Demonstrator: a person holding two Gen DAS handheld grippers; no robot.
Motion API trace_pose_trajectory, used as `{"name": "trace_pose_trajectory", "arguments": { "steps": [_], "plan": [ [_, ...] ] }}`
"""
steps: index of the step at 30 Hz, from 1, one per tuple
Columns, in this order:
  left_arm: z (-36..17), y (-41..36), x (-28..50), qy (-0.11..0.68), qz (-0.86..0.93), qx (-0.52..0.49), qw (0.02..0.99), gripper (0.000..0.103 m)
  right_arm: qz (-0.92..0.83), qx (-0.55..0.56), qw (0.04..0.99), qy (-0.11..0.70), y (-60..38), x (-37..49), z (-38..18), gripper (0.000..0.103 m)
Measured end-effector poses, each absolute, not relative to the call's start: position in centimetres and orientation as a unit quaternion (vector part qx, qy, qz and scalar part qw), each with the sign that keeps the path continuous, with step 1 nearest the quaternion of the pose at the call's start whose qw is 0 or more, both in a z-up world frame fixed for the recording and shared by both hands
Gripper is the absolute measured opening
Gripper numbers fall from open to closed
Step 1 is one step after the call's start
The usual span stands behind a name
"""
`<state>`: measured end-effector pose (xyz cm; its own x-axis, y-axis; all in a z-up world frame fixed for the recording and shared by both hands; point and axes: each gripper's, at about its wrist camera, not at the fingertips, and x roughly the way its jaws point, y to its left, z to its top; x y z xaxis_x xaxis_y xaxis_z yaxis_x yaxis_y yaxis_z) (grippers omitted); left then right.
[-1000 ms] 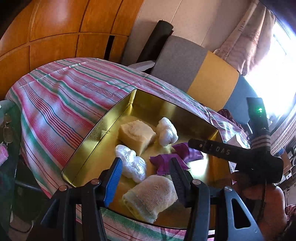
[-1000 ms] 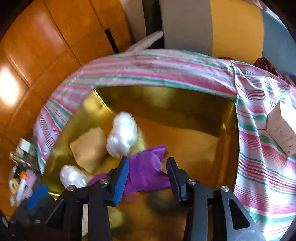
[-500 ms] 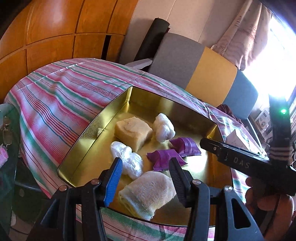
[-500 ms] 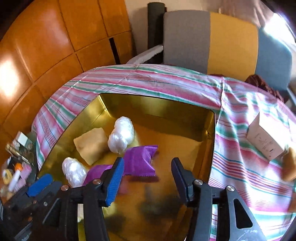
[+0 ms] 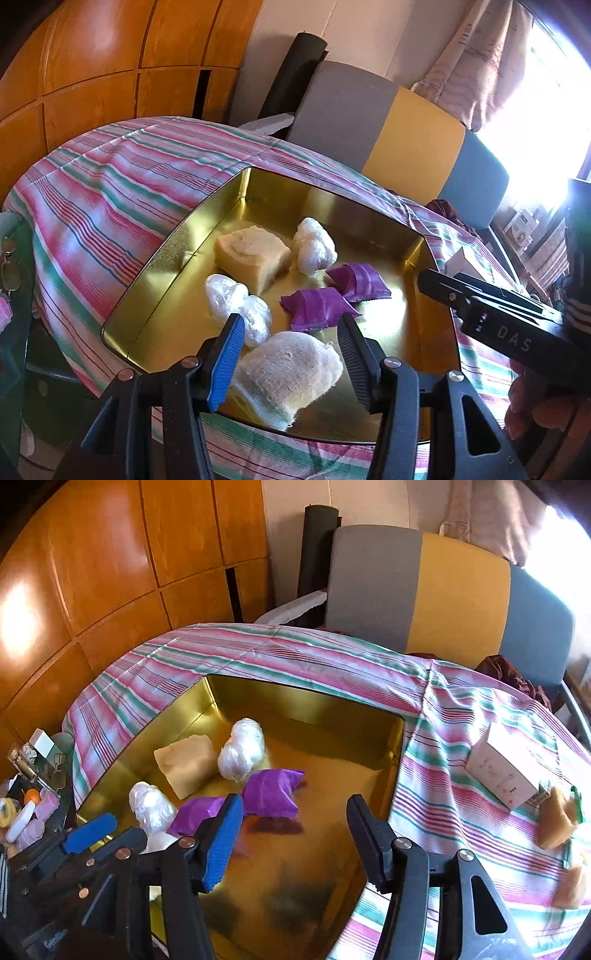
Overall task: Organize objects
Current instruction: 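Move both tools back from the tray toward the remaining items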
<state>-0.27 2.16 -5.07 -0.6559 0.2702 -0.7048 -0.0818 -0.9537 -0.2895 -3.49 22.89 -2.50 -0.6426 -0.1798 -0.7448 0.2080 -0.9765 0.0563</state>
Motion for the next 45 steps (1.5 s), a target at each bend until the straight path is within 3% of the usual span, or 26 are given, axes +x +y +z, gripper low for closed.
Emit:
{"name": "trace_pose_trajectory", "arguments": {
  "steps": [12, 22, 28, 35, 45],
  "plan": [
    [-4.8, 4.4, 0.7, -0.086, 0.904, -0.399, 0.126, 0.053, -0.912, 0.406, 0.056, 0.024, 29.5, -0.2, -2.3, 0.065],
    [-4.9, 7.5, 2.4, -0.053, 0.896, -0.404, 0.174, 0.053, -0.892, 0.453, -0.001, -0.003, 38.0, 3.3, -6.0, 0.069],
    [-4.6, 10.1, 3.6, -0.024, 0.892, -0.403, 0.203, 0.053, -0.874, 0.479, -0.075, -0.041, 46.1, 6.0, -7.9, 0.069],
    [-3.9, 13.4, 5.0, 0.005, 0.882, -0.403, 0.245, 0.053, -0.879, 0.452, -0.142, -0.058, 54.3, 7.1, -6.2, 0.072],
    [-2.3, 17.4, 6.1, 0.045, 0.877, -0.388, 0.282, 0.053, -0.866, 0.450, -0.106, -0.189, 61.2, 4.5, -8.2, 0.074]
  ]
}}
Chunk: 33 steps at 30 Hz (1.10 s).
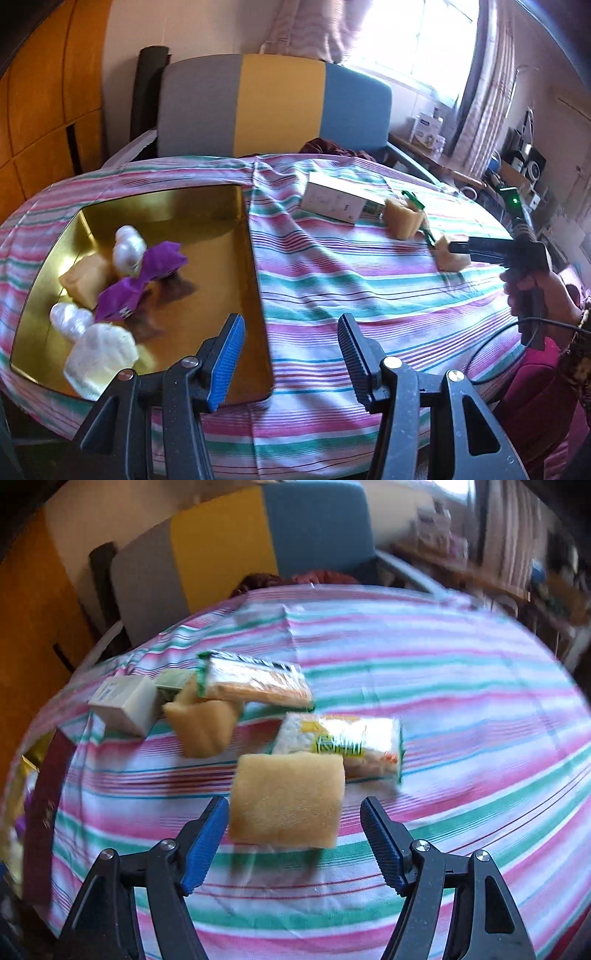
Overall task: Organize objects
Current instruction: 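Move both tools back from the tray toward the remaining items, then grasp the WEIDAN snack bag with the right tool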
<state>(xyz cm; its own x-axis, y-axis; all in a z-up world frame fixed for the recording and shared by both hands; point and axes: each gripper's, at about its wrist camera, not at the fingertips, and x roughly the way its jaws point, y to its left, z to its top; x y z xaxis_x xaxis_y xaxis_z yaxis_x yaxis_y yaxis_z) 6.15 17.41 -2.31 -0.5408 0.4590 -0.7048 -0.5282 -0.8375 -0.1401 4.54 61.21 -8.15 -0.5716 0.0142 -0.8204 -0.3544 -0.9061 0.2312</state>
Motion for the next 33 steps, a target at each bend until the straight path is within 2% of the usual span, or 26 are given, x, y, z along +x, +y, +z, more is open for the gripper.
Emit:
{"name": "trace_pose_trajectory", "arguments": {
  "steps": [5, 7, 9, 11, 13, 23, 31, 33],
  "plan": [
    [-2.1, 19.0, 6.0, 0.050, 0.870, -0.394, 0.291, 0.053, 0.877, -0.425, -0.004, 0.224, 59.3, 4.3, -6.9, 0.074],
    [-2.2, 19.7, 5.8, 0.049, 0.867, -0.399, 0.295, 0.053, 0.889, -0.401, 0.001, 0.222, 59.7, 4.7, -5.4, 0.075],
    [-2.3, 20.3, 5.6, 0.049, 0.864, -0.402, 0.299, 0.053, 0.900, -0.384, 0.045, 0.200, 61.0, 4.8, -4.0, 0.080],
    [-2.3, 21.3, 5.6, 0.054, 0.861, -0.404, 0.304, 0.053, 0.906, -0.381, 0.096, 0.160, 62.9, 4.0, -3.3, 0.081],
    [-2.3, 22.1, 5.7, 0.058, 0.857, -0.406, 0.312, 0.053, 0.902, -0.390, 0.104, 0.152, 64.6, 3.0, -3.5, 0.081],
    [-3.0, 24.4, 6.8, 0.085, 0.843, -0.420, 0.326, 0.053, 0.864, -0.486, 0.084, 0.096, 67.4, -2.8, -7.9, 0.078],
    [-3.4, 24.7, 6.5, 0.083, 0.840, -0.429, 0.323, 0.053, 0.848, -0.518, 0.029, 0.109, 67.0, -1.0, -9.6, 0.074],
    [-3.6, 25.1, 6.5, 0.082, 0.837, -0.433, 0.325, 0.053, 0.841, -0.531, 0.024, 0.098, 66.2, -0.2, -9.7, 0.069]
  ]
}}
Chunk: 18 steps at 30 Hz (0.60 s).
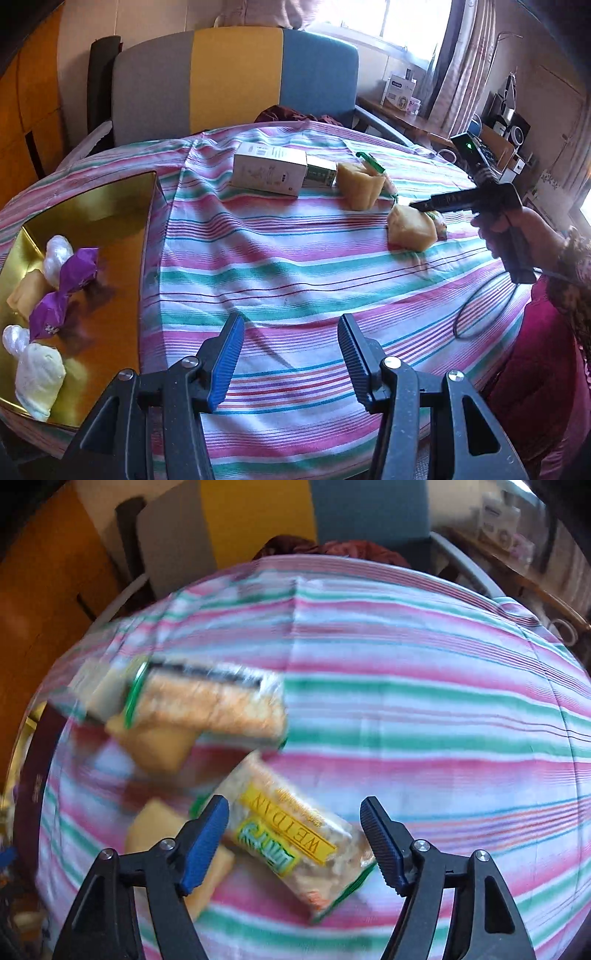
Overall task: Organize objects
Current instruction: 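Grasp the WEIDAN snack bag with the right tool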
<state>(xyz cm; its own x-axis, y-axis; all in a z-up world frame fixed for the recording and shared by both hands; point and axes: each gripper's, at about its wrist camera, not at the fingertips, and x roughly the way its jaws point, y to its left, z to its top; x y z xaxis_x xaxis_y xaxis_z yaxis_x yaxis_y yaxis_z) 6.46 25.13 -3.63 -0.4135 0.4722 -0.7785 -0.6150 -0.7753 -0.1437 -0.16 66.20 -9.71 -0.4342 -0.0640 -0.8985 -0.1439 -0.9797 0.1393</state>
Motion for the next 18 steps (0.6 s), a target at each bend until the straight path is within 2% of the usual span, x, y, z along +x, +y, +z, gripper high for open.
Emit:
{"name": "trace_pose_trajectory", "arguments": {
  "steps": [3, 7, 10, 13, 18],
  "plan": [
    [-3.7, 25.6, 6.6, 0.084, 0.833, -0.433, 0.332, 0.053, 0.843, -0.529, 0.032, 0.098, 66.0, 0.3, -9.6, 0.065],
    [-3.6, 26.5, 7.1, 0.095, 0.831, -0.428, 0.342, 0.053, 0.831, -0.543, 0.052, 0.113, 66.0, -0.3, -10.3, 0.065],
    [-3.6, 27.3, 7.2, 0.101, 0.828, -0.429, 0.347, 0.053, 0.821, -0.542, 0.084, 0.157, 66.7, -0.7, -10.3, 0.064],
    [-3.7, 27.8, 7.1, 0.100, 0.824, -0.434, 0.350, 0.053, 0.818, -0.535, 0.104, 0.183, 67.3, -0.4, -10.1, 0.059],
    [-3.7, 28.7, 7.1, 0.104, 0.824, -0.431, 0.353, 0.053, 0.808, -0.547, 0.140, 0.166, 67.9, 0.7, -10.1, 0.048]
  ]
}}
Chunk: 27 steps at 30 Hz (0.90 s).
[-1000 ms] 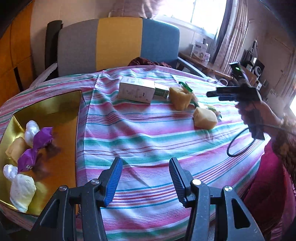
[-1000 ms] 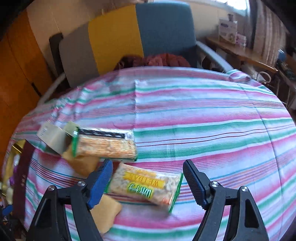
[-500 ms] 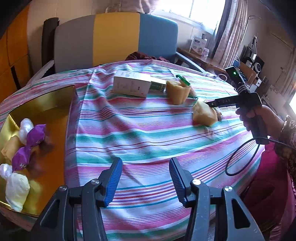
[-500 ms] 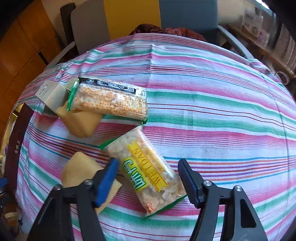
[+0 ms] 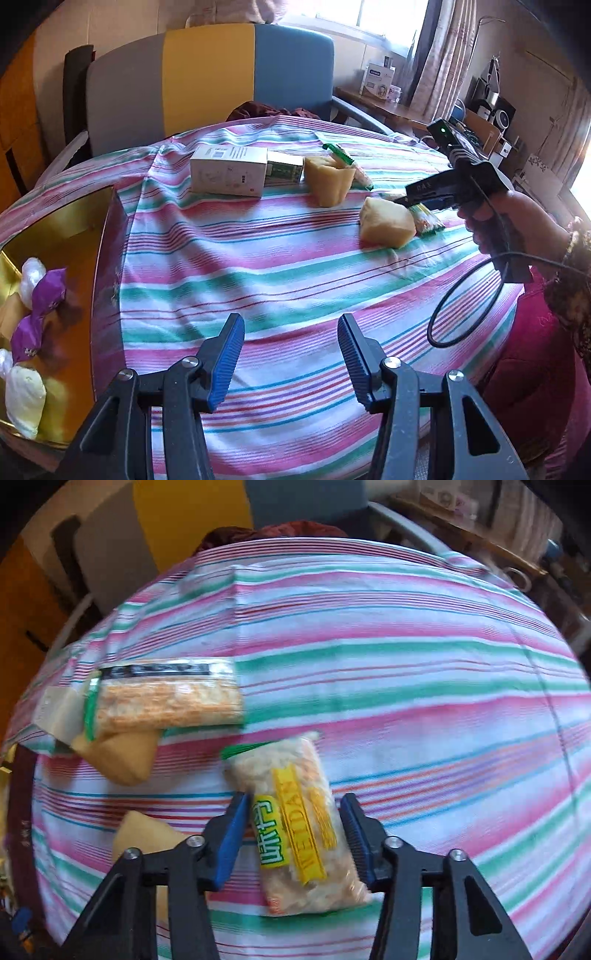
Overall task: Organize objects
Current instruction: 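Grasp the WEIDAN snack bag with the right tool, then grasp a yellow sponge with the left tool while the right tool holds the WEIDAN bag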
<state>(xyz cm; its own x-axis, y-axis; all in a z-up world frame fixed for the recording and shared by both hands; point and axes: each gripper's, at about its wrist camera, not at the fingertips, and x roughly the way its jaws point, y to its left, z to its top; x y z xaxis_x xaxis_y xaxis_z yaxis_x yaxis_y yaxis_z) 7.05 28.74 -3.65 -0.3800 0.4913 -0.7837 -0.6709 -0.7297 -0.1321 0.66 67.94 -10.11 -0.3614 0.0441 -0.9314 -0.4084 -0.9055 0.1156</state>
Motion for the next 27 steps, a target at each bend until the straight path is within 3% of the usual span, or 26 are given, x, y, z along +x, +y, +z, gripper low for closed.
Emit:
{"name": "trace_pose_trajectory", "arguments": {
  "steps": [7, 11, 19, 25, 27],
  "plan": [
    [-3.7, 31.3, 6.0, 0.092, 0.814, -0.437, 0.371, 0.054, 0.795, -0.541, 0.185, 0.203, 69.6, 5.6, -9.5, 0.044],
    [-4.0, 34.8, 4.8, 0.090, 0.799, -0.448, 0.391, 0.064, 0.804, -0.518, 0.195, 0.218, 69.7, 7.6, -9.8, 0.045],
    [-5.1, 42.8, 2.8, 0.128, 0.779, -0.450, 0.418, 0.066, 0.811, -0.529, 0.206, 0.145, 68.0, 7.7, -9.6, 0.044],
    [-5.8, 47.2, 2.5, 0.163, 0.767, -0.443, 0.436, 0.066, 0.809, -0.514, 0.199, 0.203, 70.0, 8.4, -9.6, 0.043],
    [-5.9, 47.8, 2.4, 0.161, 0.768, -0.433, 0.444, 0.070, 0.809, -0.512, 0.198, 0.210, 70.2, 8.3, -9.7, 0.043]
  ]
}}
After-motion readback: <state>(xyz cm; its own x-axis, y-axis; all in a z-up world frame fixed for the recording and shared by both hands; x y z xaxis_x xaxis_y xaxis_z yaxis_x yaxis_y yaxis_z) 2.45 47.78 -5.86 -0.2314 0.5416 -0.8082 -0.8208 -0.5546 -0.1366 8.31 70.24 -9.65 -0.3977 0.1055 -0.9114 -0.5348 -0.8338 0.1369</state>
